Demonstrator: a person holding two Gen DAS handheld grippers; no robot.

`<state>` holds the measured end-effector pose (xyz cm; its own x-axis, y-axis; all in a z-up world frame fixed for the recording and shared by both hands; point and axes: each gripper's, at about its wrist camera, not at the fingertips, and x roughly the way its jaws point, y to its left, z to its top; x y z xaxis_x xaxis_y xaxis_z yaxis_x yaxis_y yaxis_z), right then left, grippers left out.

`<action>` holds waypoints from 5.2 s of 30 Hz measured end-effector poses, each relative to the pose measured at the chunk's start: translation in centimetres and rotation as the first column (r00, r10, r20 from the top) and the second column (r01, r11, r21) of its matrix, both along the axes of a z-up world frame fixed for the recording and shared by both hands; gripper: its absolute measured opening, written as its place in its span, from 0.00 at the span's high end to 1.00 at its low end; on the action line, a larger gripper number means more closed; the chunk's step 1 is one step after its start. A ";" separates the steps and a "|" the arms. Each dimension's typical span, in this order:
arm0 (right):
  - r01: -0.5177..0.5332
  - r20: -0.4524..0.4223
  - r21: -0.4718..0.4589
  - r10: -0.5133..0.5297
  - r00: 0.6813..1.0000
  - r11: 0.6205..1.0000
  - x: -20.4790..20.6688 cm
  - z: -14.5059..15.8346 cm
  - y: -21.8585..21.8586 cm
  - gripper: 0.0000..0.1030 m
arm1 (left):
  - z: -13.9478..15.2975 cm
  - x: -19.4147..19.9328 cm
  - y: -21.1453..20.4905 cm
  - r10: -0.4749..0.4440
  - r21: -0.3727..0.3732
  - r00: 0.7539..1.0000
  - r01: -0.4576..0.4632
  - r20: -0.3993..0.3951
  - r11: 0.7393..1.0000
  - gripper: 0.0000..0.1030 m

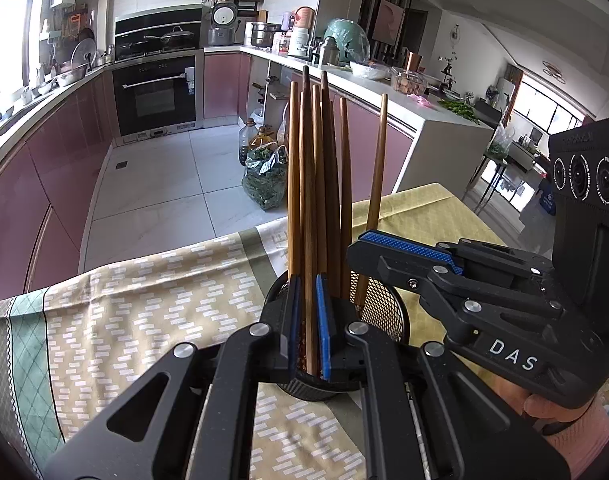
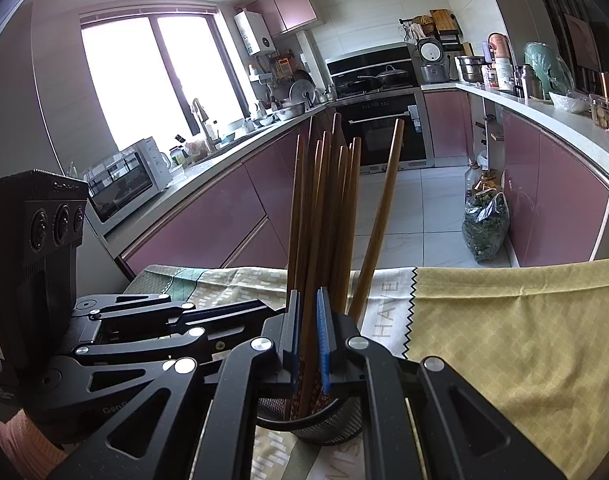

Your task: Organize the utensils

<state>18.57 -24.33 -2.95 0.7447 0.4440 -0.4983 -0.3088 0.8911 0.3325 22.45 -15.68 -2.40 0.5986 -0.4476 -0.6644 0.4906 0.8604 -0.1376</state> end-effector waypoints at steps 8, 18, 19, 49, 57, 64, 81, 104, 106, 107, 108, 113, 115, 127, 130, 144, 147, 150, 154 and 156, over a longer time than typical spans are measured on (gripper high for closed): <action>0.008 0.015 -0.011 -0.007 1.000 1.000 -0.9 0.0 0.1 0.90 | 0.3 -1.7 1.2 0.046 -0.004 0.997 -0.046 0.059 0.999 0.82; 0.030 0.057 -0.032 -0.028 0.998 0.999 -2.6 0.5 0.1 0.62 | 1.0 -5.3 3.9 0.140 -0.034 0.977 -0.136 0.161 0.990 0.48; 0.034 0.061 -0.034 -0.032 0.998 0.999 -2.8 0.5 0.1 0.61 | 1.1 -5.8 4.5 0.163 -0.040 0.970 -0.158 0.179 0.987 0.43; 0.132 0.294 -0.169 -0.078 0.953 0.977 -12.4 0.3 4.6 0.06 | 3.2 -18.4 12.8 0.454 -0.113 0.755 -0.459 0.472 0.881 0.05; 0.139 0.325 -0.166 -0.079 0.943 0.976 -13.8 0.5 5.2 0.06 | 3.3 -20.6 13.6 0.468 -0.115 0.726 -0.481 0.503 0.869 0.05; 0.140 0.348 -0.153 -0.080 0.934 0.978 -14.8 0.5 5.6 0.06 | 3.3 -20.9 13.7 0.477 -0.112 0.725 -0.492 0.498 0.864 0.05; 0.144 0.349 -0.159 -0.080 0.934 0.977 -15.0 0.4 6.0 0.06 | 2.8 -21.4 14.0 0.482 -0.103 0.720 -0.504 0.499 0.858 0.05; 0.145 0.338 -0.153 -0.086 0.937 0.977 -14.8 -0.1 6.2 0.06 | 2.7 -21.6 14.1 0.489 -0.101 0.718 -0.511 0.495 0.853 0.05; 0.145 0.339 -0.152 -0.086 0.937 0.978 -14.8 -0.1 6.2 0.06 | 2.7 -21.6 14.1 0.488 -0.099 0.719 -0.512 0.495 0.853 0.05; 0.145 0.339 -0.152 -0.086 0.937 0.978 -14.8 -0.1 6.2 0.06 | 2.7 -21.6 14.1 0.488 -0.100 0.719 -0.511 0.494 0.854 0.05; 0.145 0.339 -0.152 -0.086 0.937 0.978 -14.8 -0.1 6.2 0.06 | 2.7 -21.6 14.1 0.489 -0.100 0.719 -0.511 0.495 0.853 0.05; 0.145 0.336 -0.151 -0.087 0.938 0.978 -14.8 -0.1 6.2 0.06 | 2.7 -21.6 14.0 0.487 -0.097 0.721 -0.511 0.493 0.854 0.05; 0.145 0.336 -0.153 -0.087 0.938 0.978 -14.8 -0.1 6.2 0.06 | 2.7 -21.6 14.0 0.487 -0.096 0.719 -0.512 0.495 0.854 0.05; 0.148 0.337 -0.150 -0.090 0.937 0.978 -14.8 -0.1 6.2 0.06 | 2.7 -21.6 14.0 0.488 -0.097 0.719 -0.513 0.495 0.853 0.05; 0.147 0.335 -0.150 -0.089 0.938 0.978 -14.7 -0.2 6.3 0.06 | 2.6 -21.6 14.1 0.487 -0.096 0.719 -0.512 0.496 0.853 0.05; 0.146 0.333 -0.150 -0.089 0.939 0.978 -14.7 -0.2 6.3 0.06 | 2.5 -21.7 14.2 0.488 -0.094 0.720 -0.513 0.494 0.853 0.05; 0.147 0.333 -0.150 -0.090 0.939 0.978 -14.7 -0.2 6.3 0.06 | 2.4 -21.7 14.3 0.487 -0.094 0.720 -0.513 0.495 0.853 0.05; 0.148 0.332 -0.147 -0.092 0.939 0.978 -14.7 -0.3 6.4 0.06 | 2.4 -21.7 14.2 0.487 -0.094 0.720 -0.513 0.495 0.853 0.05; 0.148 0.332 -0.149 -0.092 0.939 0.978 -14.7 -0.3 6.4 0.06 | 2.4 -21.7 14.3 0.487 -0.094 0.720 -0.513 0.494 0.853 0.05; 0.147 0.332 -0.146 -0.092 0.939 0.978 -14.7 -0.2 6.4 0.06 | 2.4 -21.7 14.2 0.487 -0.094 0.719 -0.514 0.496 0.853 0.05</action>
<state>3.89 -17.96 -3.19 0.9198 0.2732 -0.2816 -0.2621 0.9620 0.0770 0.76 -1.45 0.03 0.9714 0.0347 -0.2348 -0.0250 0.9987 0.0439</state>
